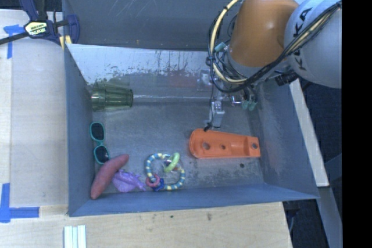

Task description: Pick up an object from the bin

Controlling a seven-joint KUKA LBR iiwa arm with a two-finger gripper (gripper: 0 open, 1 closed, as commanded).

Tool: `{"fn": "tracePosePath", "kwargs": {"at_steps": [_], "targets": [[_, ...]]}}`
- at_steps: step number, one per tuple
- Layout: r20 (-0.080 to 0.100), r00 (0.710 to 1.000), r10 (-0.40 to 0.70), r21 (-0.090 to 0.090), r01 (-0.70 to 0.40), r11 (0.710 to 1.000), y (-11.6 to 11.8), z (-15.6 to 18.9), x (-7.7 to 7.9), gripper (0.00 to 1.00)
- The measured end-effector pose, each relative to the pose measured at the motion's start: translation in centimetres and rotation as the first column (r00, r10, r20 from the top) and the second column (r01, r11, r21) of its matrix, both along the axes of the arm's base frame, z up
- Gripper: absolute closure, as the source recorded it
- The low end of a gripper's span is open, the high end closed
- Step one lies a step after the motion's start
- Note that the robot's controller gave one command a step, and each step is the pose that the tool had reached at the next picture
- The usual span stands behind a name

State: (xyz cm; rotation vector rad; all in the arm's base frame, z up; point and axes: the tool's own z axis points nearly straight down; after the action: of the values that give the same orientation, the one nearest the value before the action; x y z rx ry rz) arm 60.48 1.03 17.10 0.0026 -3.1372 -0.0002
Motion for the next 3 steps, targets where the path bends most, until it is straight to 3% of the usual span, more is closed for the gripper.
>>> {"fn": "tracePosePath", "kwargs": {"at_steps": [1,2,3], "targets": [[0.007,1.000,0.000,0.000,0.000,1.000,0.0,0.5,0.1,0.00],[0.014,0.999,0.035,0.001,-0.035,0.999,-2.3,-3.6,-2.8,0.00],[0.010,0.974,0.225,-0.001,-0.225,0.974,-2.8,-6.2,-7.4,1.00]]}}
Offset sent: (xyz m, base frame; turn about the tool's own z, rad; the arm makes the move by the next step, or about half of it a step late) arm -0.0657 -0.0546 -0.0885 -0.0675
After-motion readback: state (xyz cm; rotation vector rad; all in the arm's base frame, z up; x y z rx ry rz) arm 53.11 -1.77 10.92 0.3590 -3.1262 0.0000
